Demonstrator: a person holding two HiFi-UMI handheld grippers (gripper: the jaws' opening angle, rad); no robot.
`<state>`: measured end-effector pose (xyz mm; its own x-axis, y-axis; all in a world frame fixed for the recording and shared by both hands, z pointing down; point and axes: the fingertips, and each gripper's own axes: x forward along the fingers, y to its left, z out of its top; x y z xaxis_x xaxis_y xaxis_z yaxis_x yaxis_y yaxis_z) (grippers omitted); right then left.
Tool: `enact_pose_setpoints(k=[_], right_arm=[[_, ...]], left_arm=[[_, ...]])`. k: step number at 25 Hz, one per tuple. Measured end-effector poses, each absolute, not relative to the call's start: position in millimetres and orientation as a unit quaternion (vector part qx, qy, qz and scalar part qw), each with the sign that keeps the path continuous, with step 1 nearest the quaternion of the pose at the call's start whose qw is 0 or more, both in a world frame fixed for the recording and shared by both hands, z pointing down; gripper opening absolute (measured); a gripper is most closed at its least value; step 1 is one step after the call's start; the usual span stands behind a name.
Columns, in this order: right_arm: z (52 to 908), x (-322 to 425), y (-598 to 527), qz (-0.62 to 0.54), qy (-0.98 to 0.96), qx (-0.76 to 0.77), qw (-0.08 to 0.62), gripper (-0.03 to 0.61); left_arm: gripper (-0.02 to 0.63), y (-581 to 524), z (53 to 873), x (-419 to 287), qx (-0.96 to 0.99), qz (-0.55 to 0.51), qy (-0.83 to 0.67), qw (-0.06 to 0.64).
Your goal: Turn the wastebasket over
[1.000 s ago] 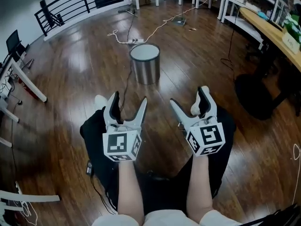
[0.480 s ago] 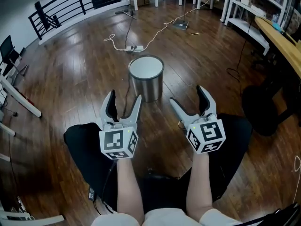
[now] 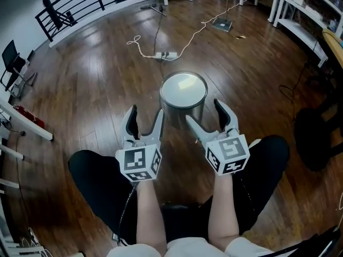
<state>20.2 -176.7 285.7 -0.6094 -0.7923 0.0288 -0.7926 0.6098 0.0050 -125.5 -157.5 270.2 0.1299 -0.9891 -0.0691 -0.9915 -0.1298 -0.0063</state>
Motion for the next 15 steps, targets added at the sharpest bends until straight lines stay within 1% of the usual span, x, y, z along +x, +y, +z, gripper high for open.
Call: enact_pose_setpoints(k=[3,8,11,15], right_arm=[[299.6,-13.7,-191.0,0.008,-0.904,0.426,0.038,0.371],[331.4,-48.0,-226.4,0.013,-0.909,0.405,0.093,0.356],[357.6,-62.6,-250.5,0.008,-0.909,0.392,0.144,0.325],[403.1,-86.6,-277.6,0.016,-0.906,0.365,0.215,0.310]], left_arm=[[0.350,-176.6,283.3,-150.8,-0.749,0.010,0.662,0.011],[0.343,-216.4,315.1,-178.4,-0.748,0.015,0.663,-0.026],[0.340,-240.5,347.4,-183.7,-0.746,0.008,0.663,-0.058],[0.322,-263.4,383.8,-190.9,-0.743,0.003,0.664,-0.087]])
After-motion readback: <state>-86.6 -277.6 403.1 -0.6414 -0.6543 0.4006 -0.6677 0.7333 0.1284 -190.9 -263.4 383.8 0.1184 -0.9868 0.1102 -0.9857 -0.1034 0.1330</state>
